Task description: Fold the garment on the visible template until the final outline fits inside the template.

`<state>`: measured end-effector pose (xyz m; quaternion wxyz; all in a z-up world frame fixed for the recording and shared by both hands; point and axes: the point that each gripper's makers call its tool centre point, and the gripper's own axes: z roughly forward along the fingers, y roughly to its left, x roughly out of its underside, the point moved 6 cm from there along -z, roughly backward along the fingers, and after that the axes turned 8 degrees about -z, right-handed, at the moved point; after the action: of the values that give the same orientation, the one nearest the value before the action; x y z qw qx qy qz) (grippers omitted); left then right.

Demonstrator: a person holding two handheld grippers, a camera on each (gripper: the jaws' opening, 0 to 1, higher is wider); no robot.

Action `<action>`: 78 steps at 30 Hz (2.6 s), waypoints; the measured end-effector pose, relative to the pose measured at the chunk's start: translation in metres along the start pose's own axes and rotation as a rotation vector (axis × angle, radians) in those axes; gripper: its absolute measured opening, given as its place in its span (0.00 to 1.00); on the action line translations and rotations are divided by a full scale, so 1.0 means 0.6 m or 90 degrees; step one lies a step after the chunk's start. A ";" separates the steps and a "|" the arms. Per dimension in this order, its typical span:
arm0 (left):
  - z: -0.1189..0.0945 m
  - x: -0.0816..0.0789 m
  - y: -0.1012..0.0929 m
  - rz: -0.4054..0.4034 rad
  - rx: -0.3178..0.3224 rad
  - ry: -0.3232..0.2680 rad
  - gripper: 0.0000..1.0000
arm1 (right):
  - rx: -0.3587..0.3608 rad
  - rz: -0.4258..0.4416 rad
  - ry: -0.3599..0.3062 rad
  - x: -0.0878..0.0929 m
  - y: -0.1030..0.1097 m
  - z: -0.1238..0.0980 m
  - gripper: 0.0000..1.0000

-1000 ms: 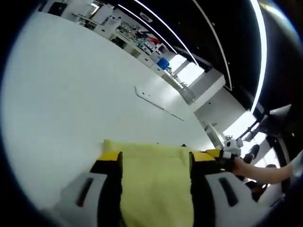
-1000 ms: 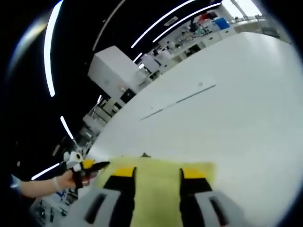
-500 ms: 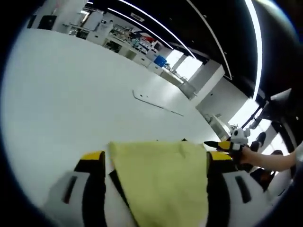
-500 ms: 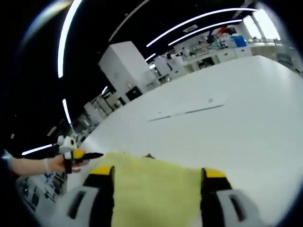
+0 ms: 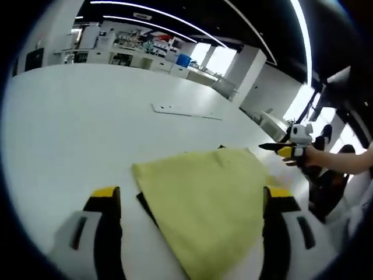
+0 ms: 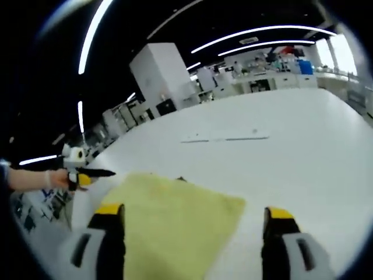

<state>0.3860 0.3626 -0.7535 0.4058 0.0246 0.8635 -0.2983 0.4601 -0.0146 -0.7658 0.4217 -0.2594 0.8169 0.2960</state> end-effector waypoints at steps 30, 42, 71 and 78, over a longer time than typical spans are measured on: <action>-0.109 0.095 -0.010 0.046 -0.035 0.046 0.90 | -0.001 0.005 0.011 0.097 0.042 -0.119 0.85; -0.116 0.151 -0.017 0.020 -0.001 0.075 0.64 | -0.033 0.004 0.036 0.131 0.067 -0.135 0.62; -0.118 0.182 -0.032 -0.066 0.004 0.069 0.09 | -0.080 0.030 0.087 0.182 0.106 -0.120 0.03; -0.115 0.186 -0.022 -0.074 0.003 0.070 0.00 | -0.086 0.024 0.092 0.183 0.104 -0.119 0.00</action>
<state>0.2606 0.3666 -0.7929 0.3400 -0.0081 0.8838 -0.3214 0.3237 -0.0407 -0.8084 0.3374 -0.2924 0.8281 0.3390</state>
